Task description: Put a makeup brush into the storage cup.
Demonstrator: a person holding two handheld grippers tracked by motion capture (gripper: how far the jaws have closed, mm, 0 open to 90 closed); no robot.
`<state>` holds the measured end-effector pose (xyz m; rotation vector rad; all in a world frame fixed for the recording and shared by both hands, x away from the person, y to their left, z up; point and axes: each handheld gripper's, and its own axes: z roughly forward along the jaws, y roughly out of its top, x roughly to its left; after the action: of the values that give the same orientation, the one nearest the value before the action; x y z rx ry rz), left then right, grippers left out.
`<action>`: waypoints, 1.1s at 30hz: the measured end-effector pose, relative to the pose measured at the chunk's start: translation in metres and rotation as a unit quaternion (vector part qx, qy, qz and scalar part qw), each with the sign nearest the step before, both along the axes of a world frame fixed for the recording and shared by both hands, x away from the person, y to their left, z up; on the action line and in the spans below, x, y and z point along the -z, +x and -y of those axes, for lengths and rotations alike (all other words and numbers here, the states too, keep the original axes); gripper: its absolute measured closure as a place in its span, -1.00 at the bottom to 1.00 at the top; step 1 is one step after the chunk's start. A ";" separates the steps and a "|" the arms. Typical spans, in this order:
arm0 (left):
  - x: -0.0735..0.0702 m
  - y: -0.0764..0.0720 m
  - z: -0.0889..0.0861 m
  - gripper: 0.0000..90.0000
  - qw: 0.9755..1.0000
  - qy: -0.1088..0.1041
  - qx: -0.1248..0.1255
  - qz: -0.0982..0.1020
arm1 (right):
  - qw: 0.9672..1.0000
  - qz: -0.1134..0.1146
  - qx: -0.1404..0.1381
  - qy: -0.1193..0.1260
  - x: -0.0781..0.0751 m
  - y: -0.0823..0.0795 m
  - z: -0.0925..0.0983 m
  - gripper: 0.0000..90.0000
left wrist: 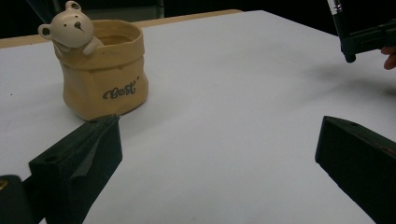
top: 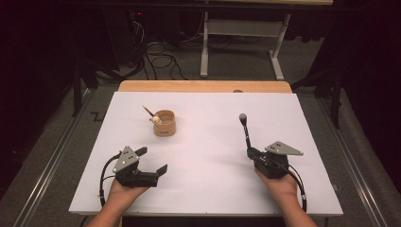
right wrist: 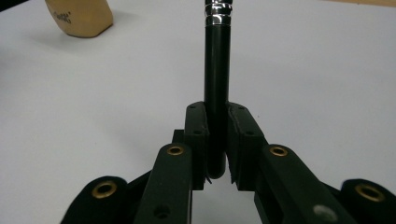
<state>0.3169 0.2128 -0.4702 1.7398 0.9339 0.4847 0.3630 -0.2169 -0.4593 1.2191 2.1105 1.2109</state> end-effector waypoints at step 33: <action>0.001 0.001 0.000 -0.97 1.000 0.000 0.001 0.000 | 0.998 0.055 -0.031 0.016 -0.008 0.005 -0.010 0.80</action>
<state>0.3180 0.2127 -0.4709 1.7399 0.9322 0.4829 0.3684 -0.2065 -0.4517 1.0809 2.0699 1.3120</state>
